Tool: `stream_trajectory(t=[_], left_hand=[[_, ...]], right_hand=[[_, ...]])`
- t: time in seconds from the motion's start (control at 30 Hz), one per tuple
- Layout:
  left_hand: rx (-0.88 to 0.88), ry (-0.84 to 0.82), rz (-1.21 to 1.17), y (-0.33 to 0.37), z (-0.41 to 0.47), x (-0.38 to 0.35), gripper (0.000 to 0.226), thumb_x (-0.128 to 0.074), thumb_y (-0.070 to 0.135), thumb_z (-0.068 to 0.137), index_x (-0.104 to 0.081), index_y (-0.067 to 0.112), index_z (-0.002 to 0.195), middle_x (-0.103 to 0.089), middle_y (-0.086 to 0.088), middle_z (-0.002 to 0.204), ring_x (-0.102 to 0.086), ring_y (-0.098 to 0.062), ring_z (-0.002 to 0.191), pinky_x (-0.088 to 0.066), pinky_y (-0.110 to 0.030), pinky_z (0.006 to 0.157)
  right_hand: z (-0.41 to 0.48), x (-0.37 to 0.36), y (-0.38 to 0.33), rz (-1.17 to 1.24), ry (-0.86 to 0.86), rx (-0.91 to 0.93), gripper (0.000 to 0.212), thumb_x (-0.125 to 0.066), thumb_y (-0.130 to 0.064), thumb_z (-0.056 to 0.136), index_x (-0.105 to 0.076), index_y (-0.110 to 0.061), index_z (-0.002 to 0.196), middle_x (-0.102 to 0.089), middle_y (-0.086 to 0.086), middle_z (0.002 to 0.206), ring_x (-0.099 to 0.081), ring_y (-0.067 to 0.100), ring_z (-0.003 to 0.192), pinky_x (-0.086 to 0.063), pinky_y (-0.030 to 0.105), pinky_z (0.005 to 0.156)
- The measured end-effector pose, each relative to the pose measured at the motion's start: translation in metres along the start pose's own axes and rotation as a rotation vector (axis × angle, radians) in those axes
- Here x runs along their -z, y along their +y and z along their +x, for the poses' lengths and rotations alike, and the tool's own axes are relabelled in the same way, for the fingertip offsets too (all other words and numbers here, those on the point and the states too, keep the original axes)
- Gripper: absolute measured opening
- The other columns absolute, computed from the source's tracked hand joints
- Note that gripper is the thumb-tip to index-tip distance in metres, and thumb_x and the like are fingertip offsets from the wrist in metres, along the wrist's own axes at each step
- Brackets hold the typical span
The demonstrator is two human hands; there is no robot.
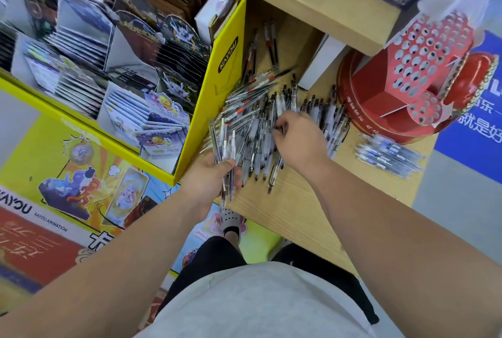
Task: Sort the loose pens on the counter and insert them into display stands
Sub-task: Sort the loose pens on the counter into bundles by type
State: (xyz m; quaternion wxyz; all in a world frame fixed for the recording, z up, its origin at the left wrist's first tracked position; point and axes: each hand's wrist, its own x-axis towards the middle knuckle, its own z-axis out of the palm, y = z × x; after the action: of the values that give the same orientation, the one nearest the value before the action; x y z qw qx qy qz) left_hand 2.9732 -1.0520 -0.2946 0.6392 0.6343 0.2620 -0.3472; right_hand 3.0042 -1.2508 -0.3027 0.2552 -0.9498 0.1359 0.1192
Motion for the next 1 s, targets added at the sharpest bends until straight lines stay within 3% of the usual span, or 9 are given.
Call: stream_trajectory(t=[0.17,0.27,0.4,0.6,0.7,0.87,0.93,1.0], left_hand=[[0.002,0.011,0.011,-0.001,0.002,0.000,0.005,-0.050,0.013,0.105,-0.055,0.011,0.106,-0.066,-0.012,0.082,-0.061,-0.028,0.071,-0.048,-0.040,0.068],[0.003,0.001,0.018,-0.002,0.001,-0.001,0.006,-0.051,0.013,0.105,-0.057,0.012,0.107,-0.066,-0.012,0.083,-0.062,-0.027,0.071,-0.049,-0.039,0.066],[0.005,-0.001,0.034,-0.003,-0.001,-0.004,0.008,-0.053,0.013,0.104,-0.059,0.011,0.108,-0.067,-0.010,0.080,-0.062,-0.025,0.068,-0.050,-0.034,0.059],[0.007,0.003,0.051,0.000,-0.003,-0.005,0.009,-0.053,0.014,0.104,-0.059,0.011,0.110,-0.067,-0.009,0.080,-0.063,-0.023,0.069,-0.050,-0.031,0.054],[0.009,0.012,0.058,-0.001,-0.004,-0.004,0.009,-0.053,0.014,0.104,-0.061,0.014,0.106,-0.068,-0.009,0.082,-0.064,-0.025,0.071,-0.051,-0.034,0.062],[0.016,0.005,0.076,-0.001,-0.003,-0.001,0.008,-0.053,0.015,0.104,-0.061,0.016,0.106,-0.069,-0.009,0.084,-0.066,-0.025,0.074,-0.052,-0.036,0.066],[0.014,0.003,0.080,-0.001,-0.002,0.000,0.007,-0.053,0.015,0.104,-0.060,0.016,0.103,-0.068,-0.010,0.084,-0.065,-0.026,0.074,-0.052,-0.036,0.065],[0.014,-0.006,0.082,-0.001,-0.002,0.000,0.007,-0.053,0.015,0.104,-0.059,0.016,0.102,-0.067,-0.010,0.084,-0.064,-0.027,0.074,-0.052,-0.036,0.064]], right_hand=[[0.002,0.003,0.003,-0.069,0.021,-0.059,0.025,-0.069,-0.030,0.089,-0.065,-0.009,0.103,-0.063,0.008,0.095,-0.062,0.026,0.077,-0.053,0.033,0.063],[0.003,0.005,0.000,-0.109,-0.013,-0.092,0.022,-0.071,-0.029,0.084,-0.064,-0.008,0.082,-0.064,0.007,0.076,-0.062,0.025,0.066,-0.046,0.027,0.052],[0.002,0.009,-0.005,-0.101,-0.042,-0.141,0.033,-0.070,-0.021,0.080,-0.047,-0.011,0.059,-0.050,0.004,0.055,-0.047,0.018,0.048,-0.033,0.022,0.043],[-0.003,0.010,-0.013,-0.174,-0.062,-0.154,0.037,-0.072,-0.020,0.081,-0.042,-0.013,0.060,-0.047,0.002,0.058,-0.046,0.016,0.048,-0.032,0.021,0.042],[-0.003,0.010,-0.011,-0.103,-0.066,-0.213,0.036,-0.075,-0.020,0.079,-0.044,-0.014,0.062,-0.049,0.001,0.060,-0.048,0.015,0.051,-0.032,0.022,0.041],[-0.009,0.011,-0.005,0.041,-0.077,-0.294,0.041,-0.074,-0.014,0.075,-0.037,-0.013,0.055,-0.035,0.000,0.049,-0.035,0.014,0.042,-0.023,0.020,0.039],[-0.011,0.008,-0.003,0.036,-0.071,-0.309,0.032,-0.072,-0.014,0.075,-0.048,-0.007,0.055,-0.042,0.003,0.048,-0.041,0.016,0.042,-0.031,0.022,0.038],[-0.013,0.007,-0.002,0.041,-0.070,-0.327,0.020,-0.073,-0.016,0.076,-0.068,0.001,0.069,-0.063,0.009,0.059,-0.060,0.020,0.052,-0.054,0.030,0.047]])
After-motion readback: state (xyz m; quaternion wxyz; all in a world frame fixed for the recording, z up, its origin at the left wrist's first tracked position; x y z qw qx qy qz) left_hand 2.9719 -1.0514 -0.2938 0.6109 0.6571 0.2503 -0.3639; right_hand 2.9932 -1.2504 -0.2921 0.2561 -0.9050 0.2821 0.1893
